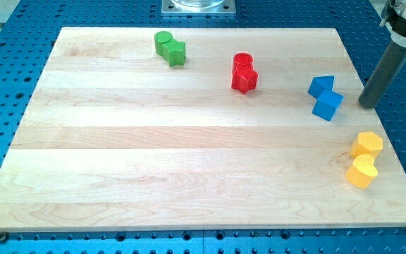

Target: Separate the blue blocks

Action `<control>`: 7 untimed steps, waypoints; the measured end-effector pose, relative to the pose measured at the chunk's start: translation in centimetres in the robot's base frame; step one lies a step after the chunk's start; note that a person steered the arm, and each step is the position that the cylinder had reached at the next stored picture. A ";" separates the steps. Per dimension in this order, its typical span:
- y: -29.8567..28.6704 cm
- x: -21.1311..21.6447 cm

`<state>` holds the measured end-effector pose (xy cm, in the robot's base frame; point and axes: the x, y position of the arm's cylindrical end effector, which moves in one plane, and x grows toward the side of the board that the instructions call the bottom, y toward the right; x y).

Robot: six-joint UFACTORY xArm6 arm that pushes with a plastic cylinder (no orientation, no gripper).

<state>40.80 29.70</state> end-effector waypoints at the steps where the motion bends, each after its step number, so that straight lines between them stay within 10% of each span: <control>1: 0.0 0.0; 7: -1.6 -1.7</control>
<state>39.11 28.06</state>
